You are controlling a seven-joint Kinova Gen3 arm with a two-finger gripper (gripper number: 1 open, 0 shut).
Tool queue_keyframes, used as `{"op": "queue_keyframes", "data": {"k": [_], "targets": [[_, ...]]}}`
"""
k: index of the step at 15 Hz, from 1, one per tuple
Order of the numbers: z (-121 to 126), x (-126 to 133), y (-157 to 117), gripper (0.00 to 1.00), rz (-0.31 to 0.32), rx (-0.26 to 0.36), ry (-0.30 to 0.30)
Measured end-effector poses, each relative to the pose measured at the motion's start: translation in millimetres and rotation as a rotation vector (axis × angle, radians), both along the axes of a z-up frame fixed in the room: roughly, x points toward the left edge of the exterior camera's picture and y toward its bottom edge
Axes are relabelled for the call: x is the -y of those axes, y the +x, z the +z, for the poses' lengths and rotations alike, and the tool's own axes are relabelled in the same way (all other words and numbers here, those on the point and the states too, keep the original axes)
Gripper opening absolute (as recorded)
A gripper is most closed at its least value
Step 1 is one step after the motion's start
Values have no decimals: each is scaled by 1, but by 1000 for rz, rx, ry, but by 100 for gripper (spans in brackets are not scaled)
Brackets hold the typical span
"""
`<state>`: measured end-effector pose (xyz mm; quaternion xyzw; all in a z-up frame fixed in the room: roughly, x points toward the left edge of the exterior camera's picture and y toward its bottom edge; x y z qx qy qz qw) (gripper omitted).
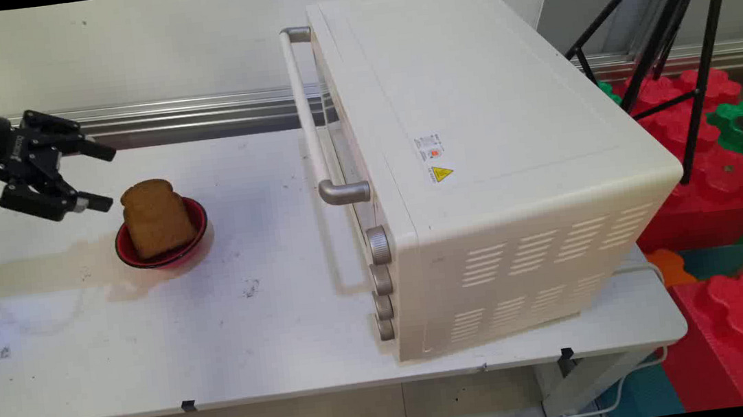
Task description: Open the oven
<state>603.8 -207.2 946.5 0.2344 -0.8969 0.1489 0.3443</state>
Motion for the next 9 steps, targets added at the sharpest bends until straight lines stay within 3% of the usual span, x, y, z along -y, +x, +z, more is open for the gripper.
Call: {"op": "queue_keyframes", "data": {"k": [9], "targets": [[37,-1,-12,100,23,-93,-36]]}}
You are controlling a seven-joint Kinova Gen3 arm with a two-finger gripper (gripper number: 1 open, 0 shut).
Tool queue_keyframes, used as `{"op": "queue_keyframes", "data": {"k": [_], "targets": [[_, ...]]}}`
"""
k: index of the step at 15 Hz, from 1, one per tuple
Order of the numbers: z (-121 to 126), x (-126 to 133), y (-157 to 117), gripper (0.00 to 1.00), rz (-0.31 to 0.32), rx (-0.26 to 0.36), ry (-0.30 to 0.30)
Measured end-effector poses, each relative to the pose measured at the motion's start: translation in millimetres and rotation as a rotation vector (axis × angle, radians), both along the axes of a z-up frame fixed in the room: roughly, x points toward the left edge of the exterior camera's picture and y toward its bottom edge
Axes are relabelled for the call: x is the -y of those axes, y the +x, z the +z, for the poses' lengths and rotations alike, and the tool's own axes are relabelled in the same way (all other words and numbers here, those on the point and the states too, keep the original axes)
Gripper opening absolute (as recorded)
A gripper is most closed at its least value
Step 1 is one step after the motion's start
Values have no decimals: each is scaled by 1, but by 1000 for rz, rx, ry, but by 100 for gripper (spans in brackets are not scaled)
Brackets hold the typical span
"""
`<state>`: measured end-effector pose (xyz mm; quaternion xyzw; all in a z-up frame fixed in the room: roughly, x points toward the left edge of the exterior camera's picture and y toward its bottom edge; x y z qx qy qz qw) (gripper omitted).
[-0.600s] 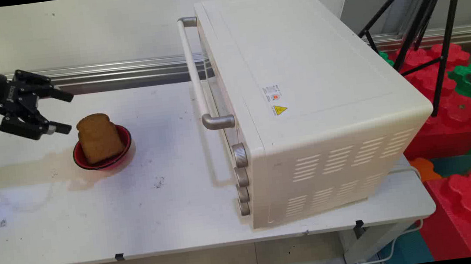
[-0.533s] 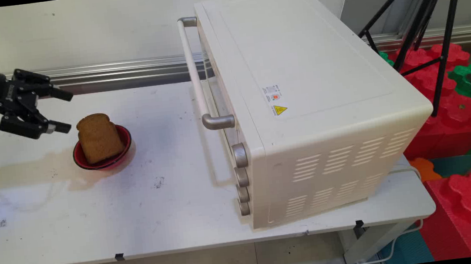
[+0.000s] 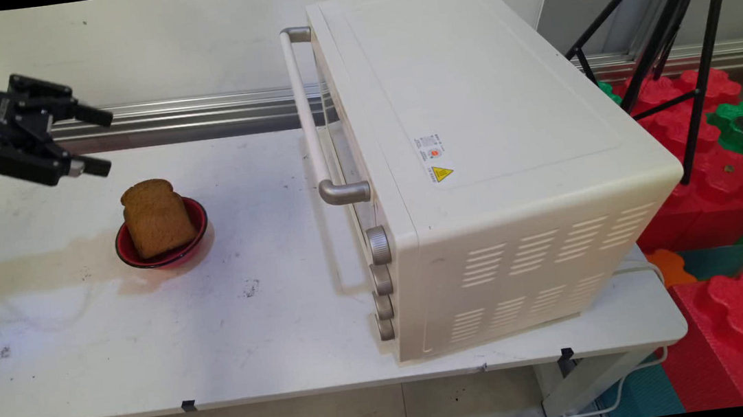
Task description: Open the oven
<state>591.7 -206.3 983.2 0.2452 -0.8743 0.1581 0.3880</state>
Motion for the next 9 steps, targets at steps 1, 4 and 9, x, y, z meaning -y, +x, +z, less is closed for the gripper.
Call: {"op": "queue_keyframes", "data": {"k": [1,4,9], "targets": [[4,3,-3,100,-3,-10,-8],[13,14,-12,100,-16,-38,-34],[24,38,-29,100,-47,-78,-63]]}}
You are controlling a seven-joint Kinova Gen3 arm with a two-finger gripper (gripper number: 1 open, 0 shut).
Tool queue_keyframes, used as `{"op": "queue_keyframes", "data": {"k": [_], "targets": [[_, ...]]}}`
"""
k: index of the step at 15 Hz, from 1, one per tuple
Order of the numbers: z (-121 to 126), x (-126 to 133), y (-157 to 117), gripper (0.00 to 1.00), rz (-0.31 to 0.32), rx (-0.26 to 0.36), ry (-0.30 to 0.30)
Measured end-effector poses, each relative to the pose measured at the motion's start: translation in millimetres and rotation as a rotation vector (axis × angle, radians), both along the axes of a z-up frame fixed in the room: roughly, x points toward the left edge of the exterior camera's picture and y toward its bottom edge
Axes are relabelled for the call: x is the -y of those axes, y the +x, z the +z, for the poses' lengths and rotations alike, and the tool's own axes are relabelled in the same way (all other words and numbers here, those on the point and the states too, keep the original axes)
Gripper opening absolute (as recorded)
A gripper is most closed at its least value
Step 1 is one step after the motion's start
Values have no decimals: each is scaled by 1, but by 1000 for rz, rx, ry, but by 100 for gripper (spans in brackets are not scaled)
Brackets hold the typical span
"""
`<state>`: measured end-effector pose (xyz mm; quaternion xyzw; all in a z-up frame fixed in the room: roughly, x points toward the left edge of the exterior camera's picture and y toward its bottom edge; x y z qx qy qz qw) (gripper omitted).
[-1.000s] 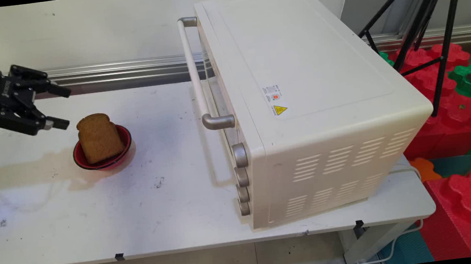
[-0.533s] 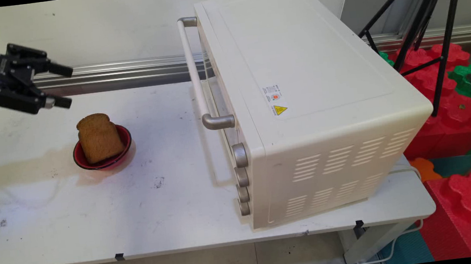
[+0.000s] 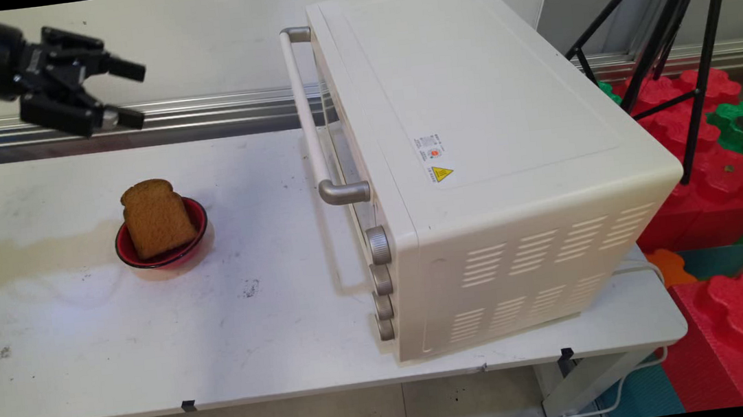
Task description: Open the oven
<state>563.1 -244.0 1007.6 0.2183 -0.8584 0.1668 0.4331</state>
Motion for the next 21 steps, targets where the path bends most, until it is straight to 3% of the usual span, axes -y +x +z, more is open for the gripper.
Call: {"op": "queue_keyframes", "data": {"k": [7,16,21], "targets": [[5,42,-24,100,-47,-34,-41],[-8,94,-64,100,-79,-69,-73],[-19,108,-81,100,-74,-99,-61]]}}
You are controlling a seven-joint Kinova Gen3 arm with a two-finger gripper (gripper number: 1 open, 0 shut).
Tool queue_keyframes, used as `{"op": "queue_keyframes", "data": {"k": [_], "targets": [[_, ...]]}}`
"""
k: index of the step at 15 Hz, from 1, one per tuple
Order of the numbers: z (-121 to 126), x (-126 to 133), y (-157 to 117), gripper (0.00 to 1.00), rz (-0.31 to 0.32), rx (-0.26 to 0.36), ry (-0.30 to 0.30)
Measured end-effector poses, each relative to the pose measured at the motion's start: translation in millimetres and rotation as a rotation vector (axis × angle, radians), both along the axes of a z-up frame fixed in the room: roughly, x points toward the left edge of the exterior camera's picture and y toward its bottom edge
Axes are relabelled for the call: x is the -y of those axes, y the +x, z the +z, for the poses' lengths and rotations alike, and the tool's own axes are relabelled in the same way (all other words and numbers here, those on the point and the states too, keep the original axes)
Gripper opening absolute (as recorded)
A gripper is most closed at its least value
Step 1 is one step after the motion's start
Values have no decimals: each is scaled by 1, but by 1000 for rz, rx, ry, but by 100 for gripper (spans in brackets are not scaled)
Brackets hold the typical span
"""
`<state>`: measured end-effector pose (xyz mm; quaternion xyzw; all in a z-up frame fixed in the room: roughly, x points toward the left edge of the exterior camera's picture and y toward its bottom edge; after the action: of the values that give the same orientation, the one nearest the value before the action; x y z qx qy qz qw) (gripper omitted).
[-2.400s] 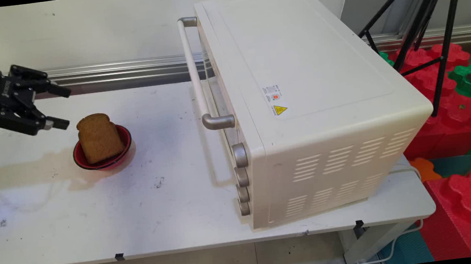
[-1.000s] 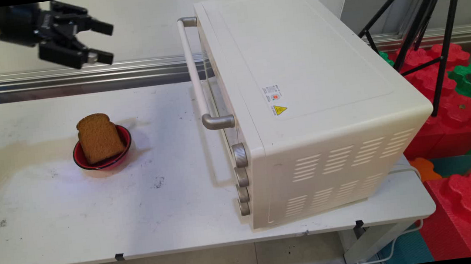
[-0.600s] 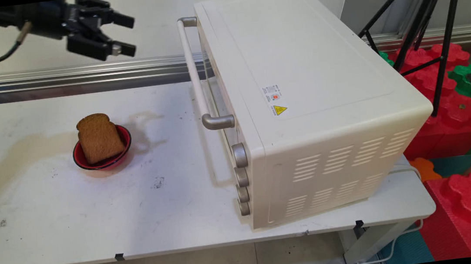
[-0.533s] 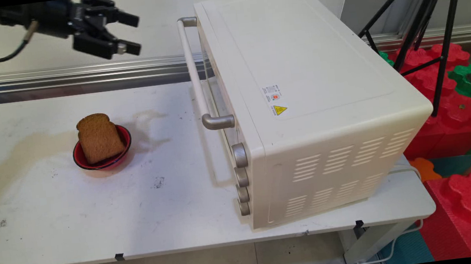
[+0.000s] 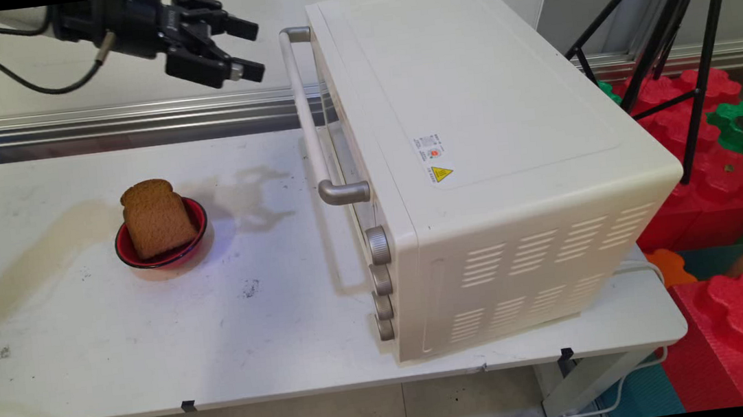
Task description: Open the oven
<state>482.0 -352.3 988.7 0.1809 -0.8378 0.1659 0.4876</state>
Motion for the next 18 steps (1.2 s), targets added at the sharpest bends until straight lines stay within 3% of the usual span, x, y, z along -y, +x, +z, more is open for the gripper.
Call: {"op": "queue_keyframes", "data": {"k": [14,15,18], "targets": [[-28,6,-38,100,-15,-32,6],[-29,6,-40,0,-15,-33,5],[-31,5,-43,0,-18,-35,5]]}}
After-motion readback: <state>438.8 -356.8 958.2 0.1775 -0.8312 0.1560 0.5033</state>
